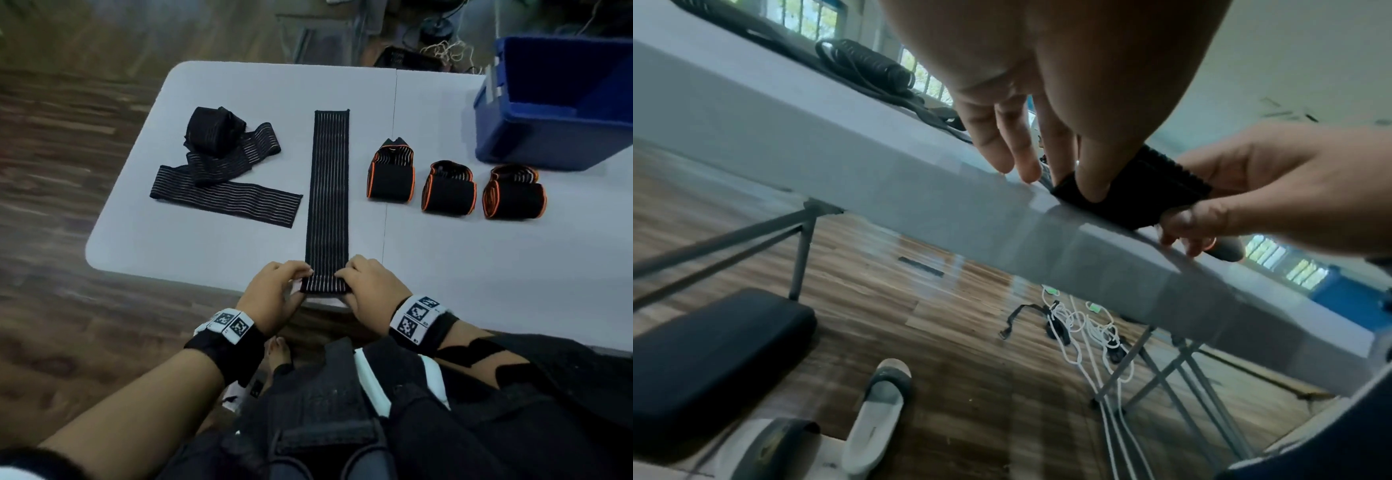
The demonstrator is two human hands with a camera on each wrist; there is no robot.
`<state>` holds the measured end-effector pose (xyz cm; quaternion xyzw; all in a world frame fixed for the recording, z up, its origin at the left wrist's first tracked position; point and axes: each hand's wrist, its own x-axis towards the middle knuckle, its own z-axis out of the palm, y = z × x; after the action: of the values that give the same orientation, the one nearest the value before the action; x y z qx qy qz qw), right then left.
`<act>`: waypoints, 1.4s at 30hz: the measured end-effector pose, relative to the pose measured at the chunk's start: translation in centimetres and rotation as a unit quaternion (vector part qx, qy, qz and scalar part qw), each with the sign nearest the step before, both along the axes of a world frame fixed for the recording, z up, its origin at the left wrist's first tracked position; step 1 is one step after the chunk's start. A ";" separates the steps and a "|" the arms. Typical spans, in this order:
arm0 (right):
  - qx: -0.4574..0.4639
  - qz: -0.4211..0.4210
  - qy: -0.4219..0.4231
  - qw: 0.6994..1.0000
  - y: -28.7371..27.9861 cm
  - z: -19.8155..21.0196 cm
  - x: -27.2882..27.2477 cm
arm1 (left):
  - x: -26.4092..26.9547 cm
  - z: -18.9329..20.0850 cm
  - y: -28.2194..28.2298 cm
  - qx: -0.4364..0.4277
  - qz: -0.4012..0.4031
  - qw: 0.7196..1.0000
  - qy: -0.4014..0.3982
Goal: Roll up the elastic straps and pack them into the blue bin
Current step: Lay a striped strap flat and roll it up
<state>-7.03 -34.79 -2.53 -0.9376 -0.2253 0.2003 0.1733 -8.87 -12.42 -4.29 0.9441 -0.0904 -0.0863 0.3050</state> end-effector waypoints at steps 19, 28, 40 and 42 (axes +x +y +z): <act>0.058 -0.289 0.090 0.951 1.8 0.1 2.1 | 4.7 0.5 0.2 -0.094 0.110 0.982 0.123; 0.041 -0.241 0.047 0.968 2.4 0.6 1.8 | 4.6 0.7 0.4 -0.077 0.069 0.992 0.074; -0.018 -0.162 0.053 0.985 1.9 0.4 1.5 | 4.7 0.3 1.0 0.008 -0.059 0.996 0.066; -0.016 -0.164 0.049 0.985 1.7 0.3 1.6 | 4.8 0.2 1.1 0.001 -0.055 0.996 0.069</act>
<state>-5.42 -33.06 -2.27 -0.9536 -0.0565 0.2182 0.1996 -4.03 -11.33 -4.12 0.9299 -0.1205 -0.1680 0.3041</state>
